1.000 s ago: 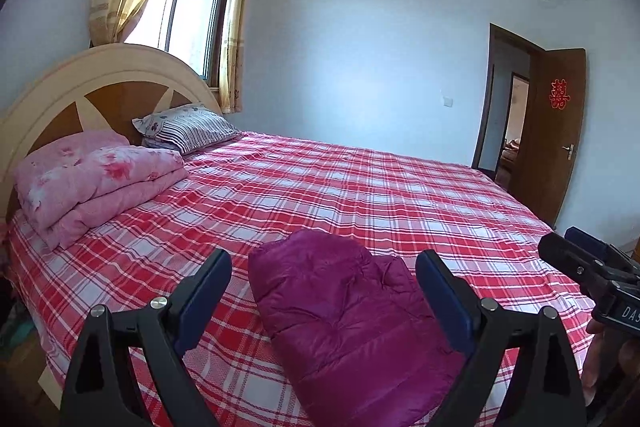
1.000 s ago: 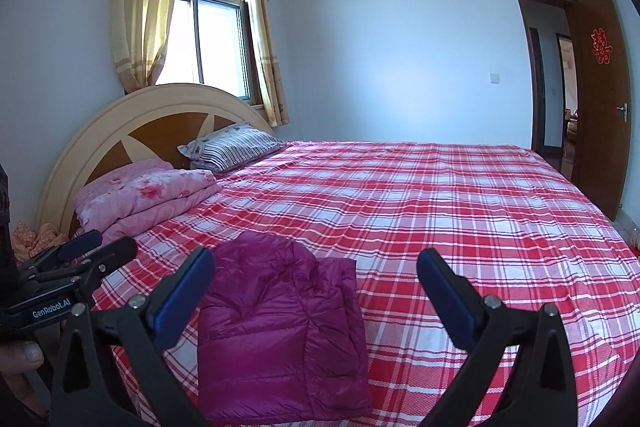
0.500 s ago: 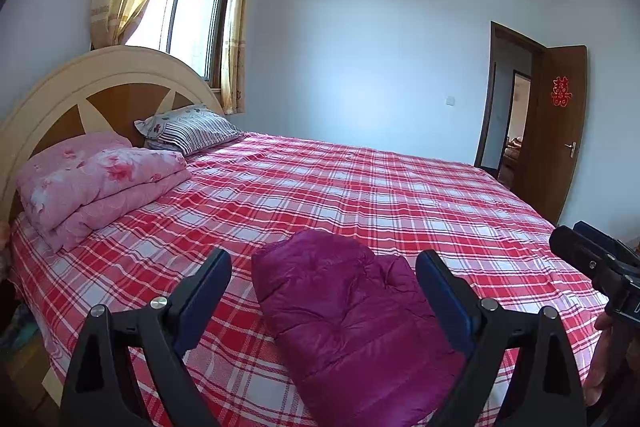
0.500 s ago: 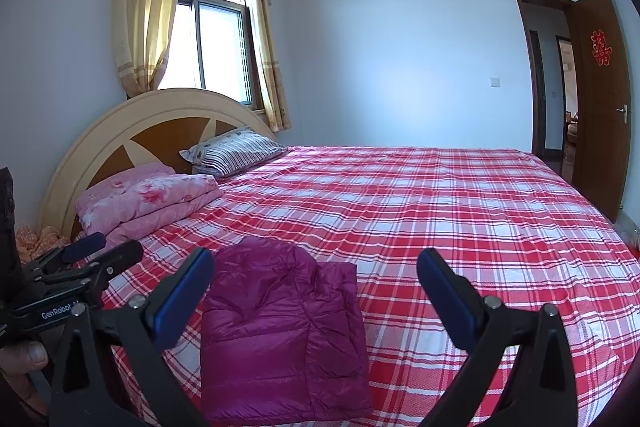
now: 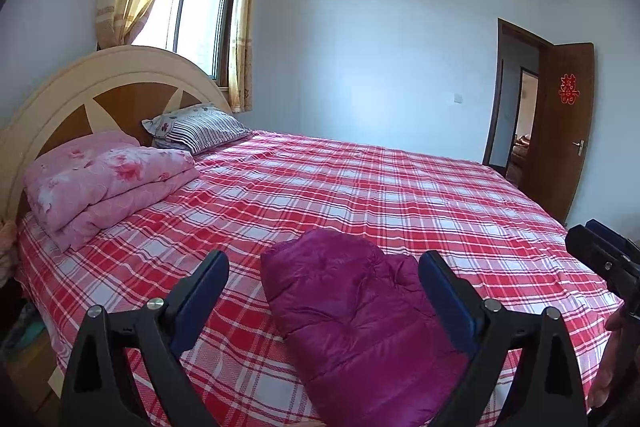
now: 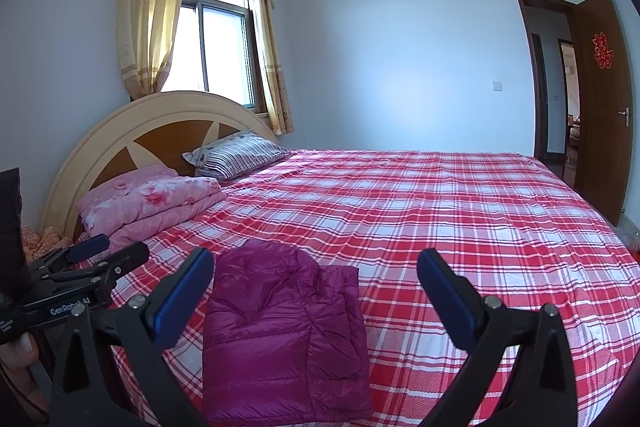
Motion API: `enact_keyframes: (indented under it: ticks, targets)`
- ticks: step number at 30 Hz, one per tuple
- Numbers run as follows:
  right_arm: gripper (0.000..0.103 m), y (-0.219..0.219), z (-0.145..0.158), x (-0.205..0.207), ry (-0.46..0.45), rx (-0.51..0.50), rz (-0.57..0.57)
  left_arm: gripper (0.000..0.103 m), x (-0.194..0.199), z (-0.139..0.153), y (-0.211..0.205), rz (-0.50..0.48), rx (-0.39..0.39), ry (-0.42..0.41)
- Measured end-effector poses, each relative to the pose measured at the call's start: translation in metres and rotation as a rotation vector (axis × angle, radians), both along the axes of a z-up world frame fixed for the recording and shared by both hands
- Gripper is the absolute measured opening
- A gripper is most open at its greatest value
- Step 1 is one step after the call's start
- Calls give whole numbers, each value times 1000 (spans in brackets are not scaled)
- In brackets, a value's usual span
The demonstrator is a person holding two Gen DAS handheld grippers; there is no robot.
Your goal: Fold large clothes
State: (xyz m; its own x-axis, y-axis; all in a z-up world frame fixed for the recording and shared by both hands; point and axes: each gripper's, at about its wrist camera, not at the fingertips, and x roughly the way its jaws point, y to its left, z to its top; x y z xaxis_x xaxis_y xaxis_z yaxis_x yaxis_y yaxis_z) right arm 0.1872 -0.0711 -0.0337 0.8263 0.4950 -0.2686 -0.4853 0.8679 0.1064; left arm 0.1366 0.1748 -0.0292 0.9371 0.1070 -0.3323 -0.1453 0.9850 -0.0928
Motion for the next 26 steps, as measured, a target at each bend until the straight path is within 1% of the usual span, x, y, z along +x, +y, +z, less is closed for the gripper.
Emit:
enact_keyframes:
  ticks: [7,18,21,26]
  targets:
    - [103,-1,1,-3,-6,13,9,99,-5,5,2,24,21,-29]
    - [103,0,-3,-2,3,12,24,99,-3,4,8,52,22,-26]
    - [103,0,-4,-2,8,11,26,99,-4,2,9,61,32,-31]
    - [103,0,-6,-2,14,8,29,99,-5,1,8,52,29,-37]
